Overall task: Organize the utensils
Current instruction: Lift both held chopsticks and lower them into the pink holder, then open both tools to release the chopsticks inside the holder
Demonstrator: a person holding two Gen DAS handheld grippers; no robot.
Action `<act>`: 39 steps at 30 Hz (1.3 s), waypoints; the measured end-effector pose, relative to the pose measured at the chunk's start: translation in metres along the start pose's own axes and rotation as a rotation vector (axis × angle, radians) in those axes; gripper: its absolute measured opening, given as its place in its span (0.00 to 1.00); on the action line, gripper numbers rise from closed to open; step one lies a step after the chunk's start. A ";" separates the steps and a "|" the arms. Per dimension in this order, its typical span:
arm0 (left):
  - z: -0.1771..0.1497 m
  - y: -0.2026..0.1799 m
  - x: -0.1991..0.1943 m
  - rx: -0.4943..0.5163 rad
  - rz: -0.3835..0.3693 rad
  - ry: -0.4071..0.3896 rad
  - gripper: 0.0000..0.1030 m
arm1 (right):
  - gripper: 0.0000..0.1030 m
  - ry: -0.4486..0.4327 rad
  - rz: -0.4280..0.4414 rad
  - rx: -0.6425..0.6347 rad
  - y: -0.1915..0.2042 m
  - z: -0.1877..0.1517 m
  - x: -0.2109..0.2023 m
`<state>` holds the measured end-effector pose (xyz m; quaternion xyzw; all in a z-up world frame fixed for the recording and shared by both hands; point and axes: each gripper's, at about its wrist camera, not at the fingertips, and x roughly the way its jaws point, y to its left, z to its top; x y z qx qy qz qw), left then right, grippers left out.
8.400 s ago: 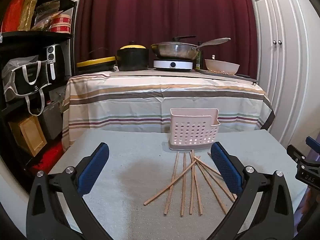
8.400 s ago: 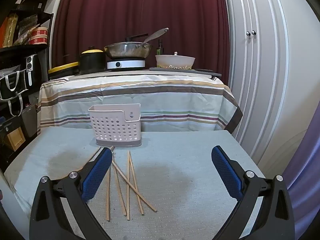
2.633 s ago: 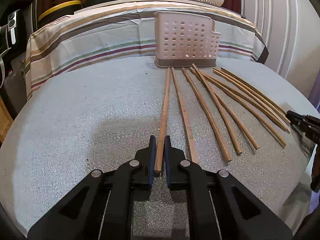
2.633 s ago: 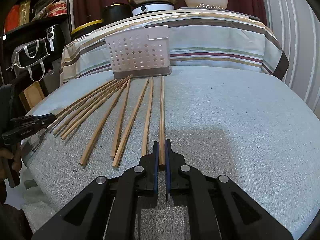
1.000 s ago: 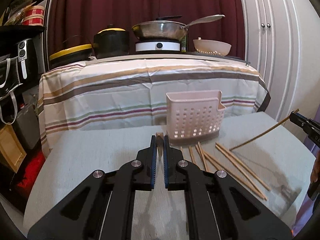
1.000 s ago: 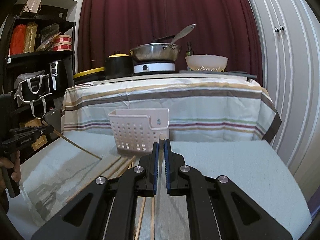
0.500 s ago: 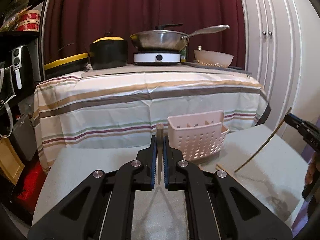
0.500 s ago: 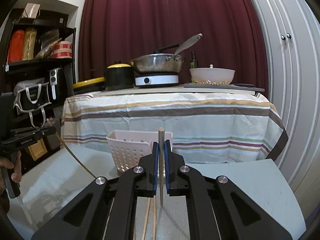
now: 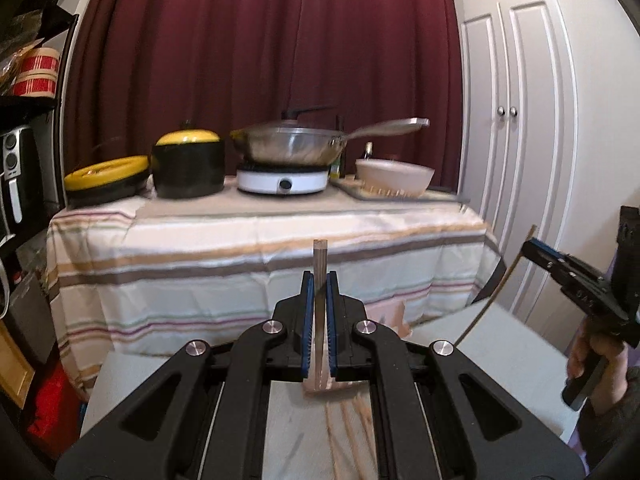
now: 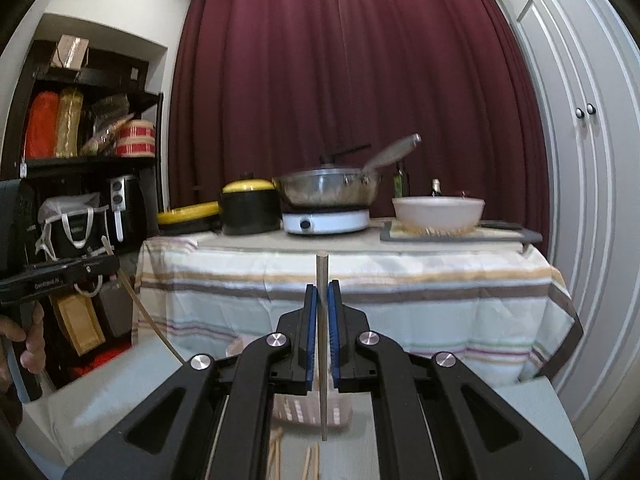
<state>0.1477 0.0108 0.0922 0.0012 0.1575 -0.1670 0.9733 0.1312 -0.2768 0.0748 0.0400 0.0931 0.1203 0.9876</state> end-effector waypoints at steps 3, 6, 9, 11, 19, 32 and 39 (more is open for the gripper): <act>0.019 -0.002 0.009 -0.006 -0.017 -0.025 0.06 | 0.06 -0.037 0.005 0.002 -0.002 0.018 0.013; 0.034 -0.004 0.020 -0.010 -0.025 -0.046 0.06 | 0.06 -0.065 0.004 -0.004 -0.003 0.029 0.026; 0.044 -0.004 0.036 -0.014 -0.028 -0.055 0.06 | 0.06 -0.068 0.002 0.001 -0.005 0.035 0.049; 0.044 -0.003 0.050 -0.021 -0.031 -0.048 0.06 | 0.06 -0.054 0.000 0.006 -0.010 0.033 0.062; 0.001 0.008 0.116 -0.066 -0.030 0.070 0.06 | 0.06 0.080 -0.005 0.060 -0.031 -0.009 0.113; -0.044 0.010 0.153 -0.064 -0.011 0.146 0.54 | 0.41 0.174 -0.025 0.076 -0.038 -0.044 0.137; -0.040 0.004 0.124 -0.048 0.007 0.100 0.72 | 0.52 0.125 -0.039 0.059 -0.033 -0.030 0.108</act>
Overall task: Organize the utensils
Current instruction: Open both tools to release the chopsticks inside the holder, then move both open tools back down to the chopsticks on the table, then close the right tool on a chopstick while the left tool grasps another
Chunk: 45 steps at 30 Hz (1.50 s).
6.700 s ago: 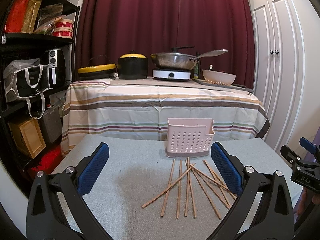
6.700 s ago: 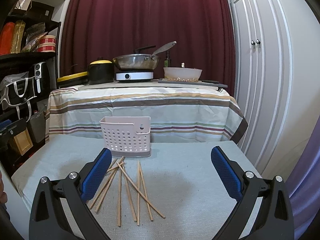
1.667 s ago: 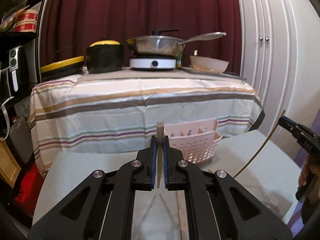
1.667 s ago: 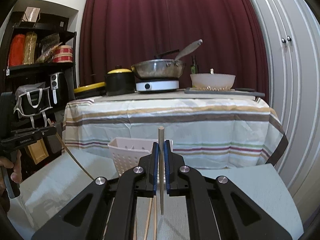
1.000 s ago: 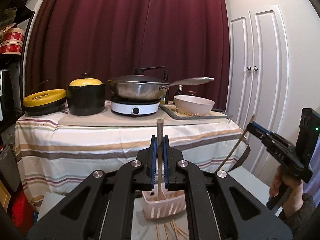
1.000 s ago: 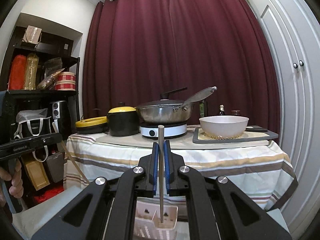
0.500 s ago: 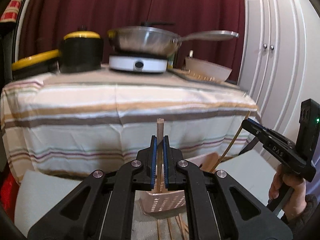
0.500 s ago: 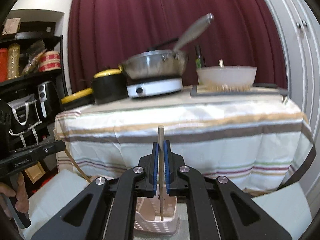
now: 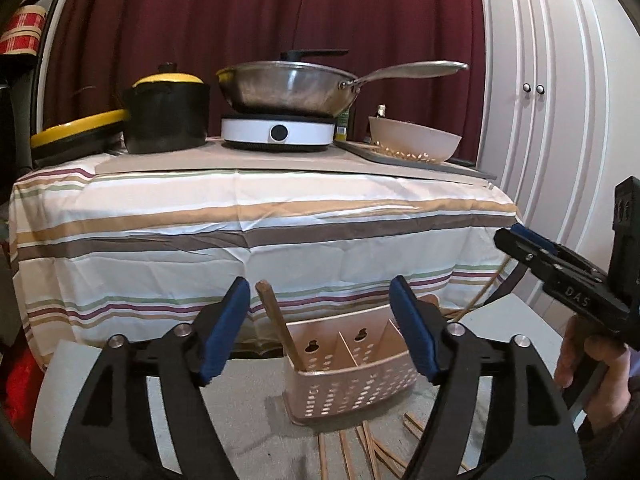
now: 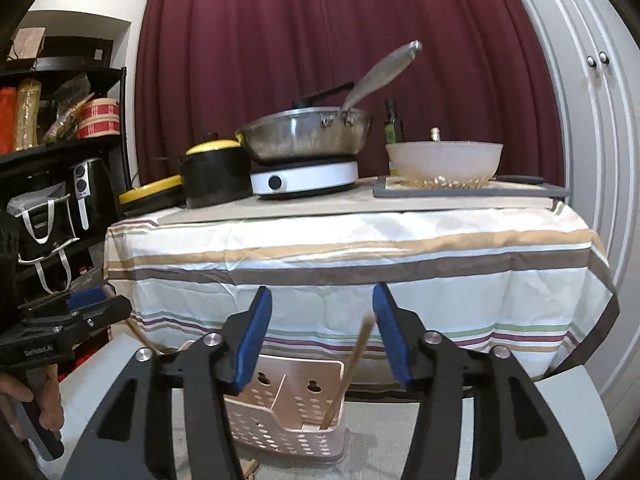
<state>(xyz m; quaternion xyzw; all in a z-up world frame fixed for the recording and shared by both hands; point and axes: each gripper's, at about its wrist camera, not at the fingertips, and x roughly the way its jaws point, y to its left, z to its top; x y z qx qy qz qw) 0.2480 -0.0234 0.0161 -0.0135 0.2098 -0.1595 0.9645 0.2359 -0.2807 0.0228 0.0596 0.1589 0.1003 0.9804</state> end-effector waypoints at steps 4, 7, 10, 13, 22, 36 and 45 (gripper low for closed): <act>-0.007 -0.002 -0.025 -0.007 -0.004 -0.020 0.75 | 0.55 -0.028 -0.012 -0.022 0.006 0.000 -0.030; -0.018 -0.006 -0.049 0.007 0.025 -0.044 0.76 | 0.55 -0.034 -0.013 -0.022 0.009 -0.007 -0.055; -0.034 -0.010 -0.071 0.019 0.054 -0.056 0.76 | 0.55 -0.030 -0.025 -0.027 0.012 -0.022 -0.080; -0.059 -0.012 -0.088 0.017 0.077 -0.036 0.76 | 0.55 -0.007 -0.036 -0.022 0.016 -0.045 -0.098; -0.144 -0.001 -0.102 -0.066 0.080 0.084 0.75 | 0.51 0.118 -0.056 0.039 0.019 -0.143 -0.134; -0.237 -0.003 -0.103 -0.088 0.108 0.236 0.62 | 0.28 0.299 -0.060 0.074 0.020 -0.245 -0.132; -0.255 -0.009 -0.099 -0.086 0.100 0.272 0.54 | 0.09 0.316 -0.073 0.060 0.021 -0.255 -0.127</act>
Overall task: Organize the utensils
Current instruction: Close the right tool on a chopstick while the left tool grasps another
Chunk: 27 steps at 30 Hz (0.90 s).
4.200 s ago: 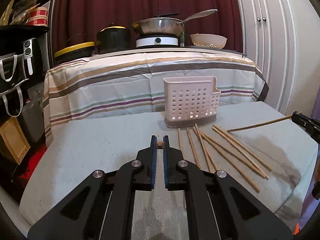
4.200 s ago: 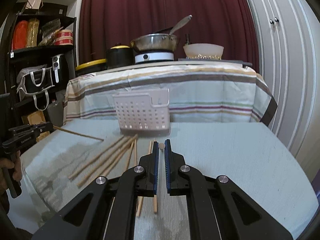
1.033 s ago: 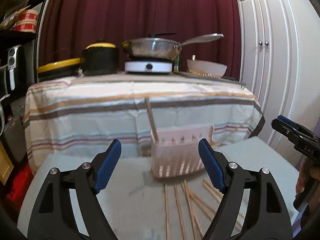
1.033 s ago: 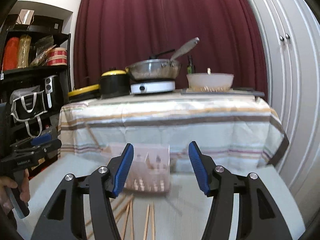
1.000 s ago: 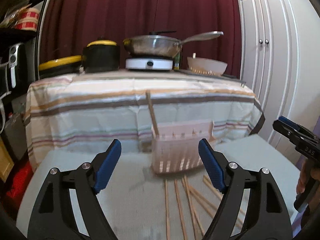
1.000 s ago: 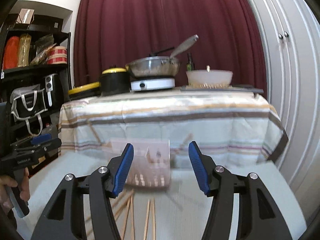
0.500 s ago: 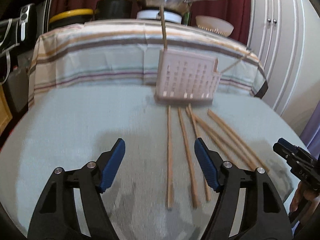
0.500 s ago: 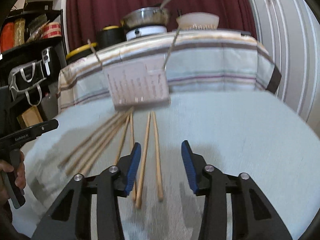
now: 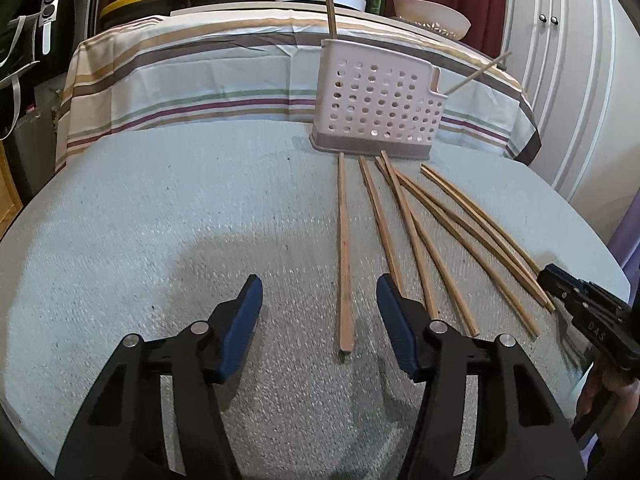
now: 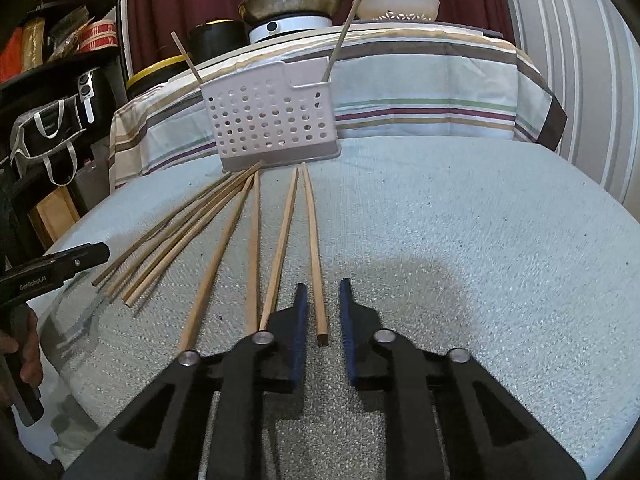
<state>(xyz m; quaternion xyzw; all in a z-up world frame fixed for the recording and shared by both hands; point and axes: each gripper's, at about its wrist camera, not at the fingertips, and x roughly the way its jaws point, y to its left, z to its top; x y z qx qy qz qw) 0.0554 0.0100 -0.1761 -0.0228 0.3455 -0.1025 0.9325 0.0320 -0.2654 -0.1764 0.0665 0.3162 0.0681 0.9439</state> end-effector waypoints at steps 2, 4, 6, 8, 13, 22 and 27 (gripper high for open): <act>-0.002 -0.002 0.001 0.004 -0.003 0.004 0.50 | 0.08 -0.003 0.004 0.001 0.000 -0.001 0.000; -0.005 -0.004 0.001 0.007 -0.012 0.008 0.48 | 0.07 -0.006 0.005 -0.001 -0.001 -0.002 -0.001; -0.008 -0.007 0.002 0.010 -0.016 0.011 0.41 | 0.07 -0.008 0.006 -0.001 -0.001 -0.003 -0.001; -0.011 -0.009 0.003 0.008 -0.018 0.016 0.33 | 0.07 -0.010 0.008 -0.001 -0.002 -0.003 -0.002; -0.013 -0.015 0.005 0.033 -0.010 0.009 0.19 | 0.07 -0.015 0.010 -0.001 -0.002 -0.004 -0.002; -0.014 -0.016 0.005 0.039 -0.001 -0.008 0.06 | 0.06 -0.021 0.015 -0.002 -0.001 -0.004 -0.002; -0.015 -0.017 0.005 0.041 0.000 -0.014 0.06 | 0.06 -0.022 0.017 0.000 -0.001 -0.005 -0.003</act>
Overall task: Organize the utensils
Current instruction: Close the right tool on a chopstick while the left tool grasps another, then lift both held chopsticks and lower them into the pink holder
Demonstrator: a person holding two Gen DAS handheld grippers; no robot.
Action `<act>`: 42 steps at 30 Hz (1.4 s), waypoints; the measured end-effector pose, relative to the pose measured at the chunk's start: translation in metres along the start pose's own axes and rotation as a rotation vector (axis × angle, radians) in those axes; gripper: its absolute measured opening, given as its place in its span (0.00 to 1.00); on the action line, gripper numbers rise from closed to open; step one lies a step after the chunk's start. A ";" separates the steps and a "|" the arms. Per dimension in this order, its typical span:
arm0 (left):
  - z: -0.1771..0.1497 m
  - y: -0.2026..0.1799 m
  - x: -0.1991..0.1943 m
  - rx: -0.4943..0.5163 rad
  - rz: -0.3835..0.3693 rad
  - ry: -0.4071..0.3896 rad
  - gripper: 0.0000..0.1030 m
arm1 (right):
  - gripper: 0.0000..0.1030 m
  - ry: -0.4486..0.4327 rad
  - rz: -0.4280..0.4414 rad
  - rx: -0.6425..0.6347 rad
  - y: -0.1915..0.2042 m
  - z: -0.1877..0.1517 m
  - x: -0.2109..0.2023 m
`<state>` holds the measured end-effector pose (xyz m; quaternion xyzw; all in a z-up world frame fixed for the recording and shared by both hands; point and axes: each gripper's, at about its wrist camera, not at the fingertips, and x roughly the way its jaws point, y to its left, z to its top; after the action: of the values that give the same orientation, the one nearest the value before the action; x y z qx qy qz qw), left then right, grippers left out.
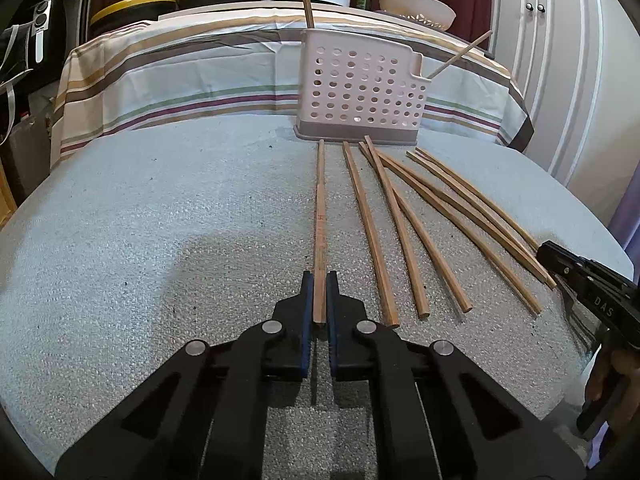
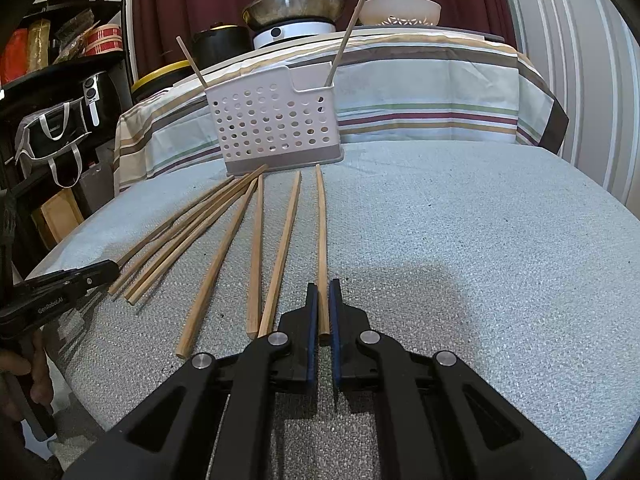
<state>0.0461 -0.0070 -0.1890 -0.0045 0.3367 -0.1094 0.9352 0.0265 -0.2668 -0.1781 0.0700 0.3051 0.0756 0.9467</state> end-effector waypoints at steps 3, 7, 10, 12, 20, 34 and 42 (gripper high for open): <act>0.000 -0.001 -0.005 0.008 0.014 -0.020 0.06 | 0.06 -0.013 0.000 0.004 0.000 0.001 -0.003; 0.005 0.003 -0.014 -0.004 0.020 -0.057 0.06 | 0.06 -0.041 -0.002 -0.002 0.001 0.007 -0.012; 0.010 0.004 -0.024 -0.006 0.033 -0.095 0.06 | 0.06 -0.073 -0.008 -0.018 0.004 0.012 -0.022; 0.015 0.004 -0.032 0.000 0.044 -0.125 0.06 | 0.06 -0.092 -0.007 -0.026 0.006 0.017 -0.028; 0.038 0.002 -0.065 0.008 0.060 -0.227 0.06 | 0.06 -0.169 0.005 -0.044 0.014 0.038 -0.052; 0.085 0.003 -0.097 0.017 0.040 -0.317 0.06 | 0.06 -0.253 0.013 -0.037 0.011 0.079 -0.079; 0.118 0.009 -0.089 0.028 0.025 -0.303 0.06 | 0.06 -0.239 0.035 -0.047 0.013 0.105 -0.066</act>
<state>0.0558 0.0120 -0.0428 -0.0039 0.1901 -0.1004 0.9766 0.0341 -0.2750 -0.0536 0.0614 0.1872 0.0903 0.9762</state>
